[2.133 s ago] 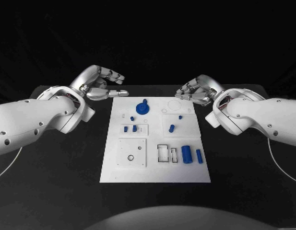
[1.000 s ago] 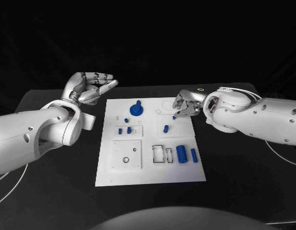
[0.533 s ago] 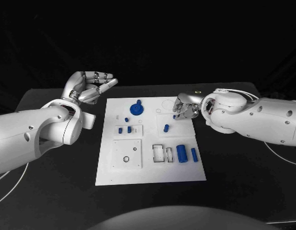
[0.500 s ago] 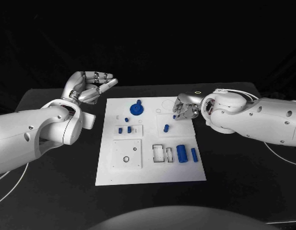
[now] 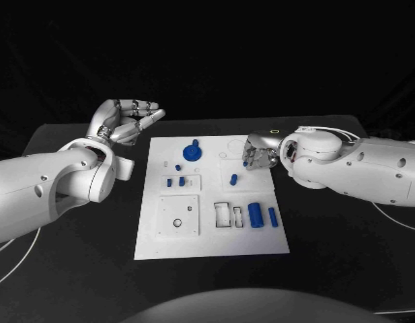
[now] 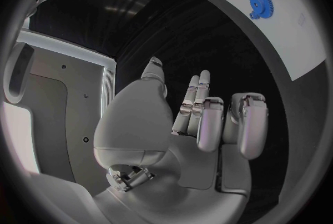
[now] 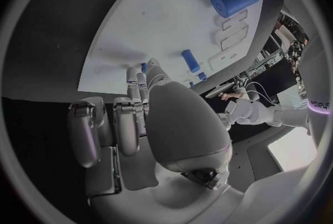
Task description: Assemble the parts on the task board
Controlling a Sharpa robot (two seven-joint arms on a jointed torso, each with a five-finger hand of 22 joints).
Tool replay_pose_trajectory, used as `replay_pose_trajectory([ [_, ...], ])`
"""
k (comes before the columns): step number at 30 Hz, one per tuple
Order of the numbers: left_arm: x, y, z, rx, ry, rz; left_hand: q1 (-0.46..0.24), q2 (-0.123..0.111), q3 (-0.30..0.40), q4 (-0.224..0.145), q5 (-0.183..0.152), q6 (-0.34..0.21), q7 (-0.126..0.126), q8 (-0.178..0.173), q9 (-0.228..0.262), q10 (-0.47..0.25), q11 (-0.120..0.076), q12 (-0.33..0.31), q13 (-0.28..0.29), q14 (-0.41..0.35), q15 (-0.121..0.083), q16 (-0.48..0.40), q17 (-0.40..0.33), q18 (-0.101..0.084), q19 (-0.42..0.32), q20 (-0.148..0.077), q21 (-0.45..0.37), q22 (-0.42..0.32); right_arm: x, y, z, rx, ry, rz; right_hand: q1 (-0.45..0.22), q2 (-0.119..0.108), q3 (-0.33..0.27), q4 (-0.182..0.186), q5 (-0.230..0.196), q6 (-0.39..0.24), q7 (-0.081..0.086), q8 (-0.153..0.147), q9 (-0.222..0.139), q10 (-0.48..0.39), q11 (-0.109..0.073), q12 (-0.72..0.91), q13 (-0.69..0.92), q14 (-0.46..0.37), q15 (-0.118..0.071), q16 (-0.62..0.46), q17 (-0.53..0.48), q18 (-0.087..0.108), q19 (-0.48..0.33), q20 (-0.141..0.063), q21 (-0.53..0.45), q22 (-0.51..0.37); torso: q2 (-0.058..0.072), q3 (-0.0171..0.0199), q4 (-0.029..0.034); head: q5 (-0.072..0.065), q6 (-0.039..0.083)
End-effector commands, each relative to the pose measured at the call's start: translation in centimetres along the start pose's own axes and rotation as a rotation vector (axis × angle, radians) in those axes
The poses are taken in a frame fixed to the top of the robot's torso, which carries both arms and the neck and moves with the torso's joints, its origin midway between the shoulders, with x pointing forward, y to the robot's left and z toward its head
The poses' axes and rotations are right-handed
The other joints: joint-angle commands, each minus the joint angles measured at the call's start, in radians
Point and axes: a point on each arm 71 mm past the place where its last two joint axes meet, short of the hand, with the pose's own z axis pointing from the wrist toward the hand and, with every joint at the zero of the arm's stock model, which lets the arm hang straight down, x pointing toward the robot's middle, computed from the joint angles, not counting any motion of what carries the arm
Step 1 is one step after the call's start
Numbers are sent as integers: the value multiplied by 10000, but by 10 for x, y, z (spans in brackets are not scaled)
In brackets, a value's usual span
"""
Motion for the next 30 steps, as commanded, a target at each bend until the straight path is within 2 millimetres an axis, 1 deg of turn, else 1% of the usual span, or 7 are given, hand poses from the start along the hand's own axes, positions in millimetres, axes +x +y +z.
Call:
replay_pose_trajectory([
  [1,0,-1,0,81,-35,-31,-44,95,54,23,-56,78,4,-49,-14,64,3,-39,-1,780,-33,62,1959,-13,833,-7,11,2547,2,1,1,92,173,-424,105,9,64,15,-46,116,-16,23,8,96,-18,-51,-45,1053,-67,41,2628,-68,1064,-92,45,2632,-2,-4,3,-5,4],
  [10,0,-1,0,72,-24,-38,-30,150,78,21,-58,82,3,-54,-15,69,1,-42,-1,778,-34,60,1952,-11,828,-8,5,2544,3,3,3,84,173,-446,172,52,121,34,-43,168,-27,17,5,208,-40,-96,-143,1053,-96,41,2628,-68,1064,-127,45,2632,0,4,-8,27,-3],
  [13,0,-1,0,68,-16,-43,-30,150,78,21,-58,82,3,-54,-15,69,1,-42,-1,778,-34,60,1952,-11,828,-8,5,2544,4,4,4,108,208,-460,185,53,131,40,-44,181,-29,14,3,237,-45,-109,-170,1053,-102,41,2628,-68,1064,-135,45,2632,-4,-1,-3,25,-6],
  [15,0,-1,0,65,-11,-47,-18,198,98,18,-58,83,2,-58,-16,72,0,-45,-2,780,-35,62,1956,-12,830,-9,7,2545,4,4,4,132,239,-472,199,55,141,43,-43,201,-32,17,5,266,-51,-119,-192,1053,-107,41,2628,-68,1064,-141,45,2632,-2,-2,0,21,-8],
  [22,0,-1,-1,53,-7,-53,-18,198,98,18,-58,83,2,-58,-16,72,0,-45,-2,780,-35,62,1956,-12,830,-9,7,2545,5,4,4,164,293,-491,327,84,230,29,-42,372,-61,62,23,474,-94,-153,-302,1053,-140,41,2628,-68,1064,-176,45,2632,3,-3,-4,34,-19],
  [24,0,-1,-1,52,-9,-55,-18,198,98,18,-58,83,2,-58,-16,72,0,-45,-2,780,-35,62,1956,-12,830,-9,7,2545,5,4,4,160,285,-492,349,95,253,34,-42,436,-69,83,32,547,-104,-158,-325,1053,-149,41,2628,-68,1064,-186,45,2632,-3,-3,-10,32,-44],
  [30,0,-1,-1,51,5,-71,-12,232,112,16,-59,86,2,-60,-16,74,0,-46,-2,780,-36,61,1954,-12,833,-10,9,2546,5,5,4,173,277,-557,540,225,426,-29,-38,756,-131,205,85,878,-180,-152,-362,1053,-199,41,2628,-68,1064,-228,45,2632,-2,3,-8,35,-57],
])
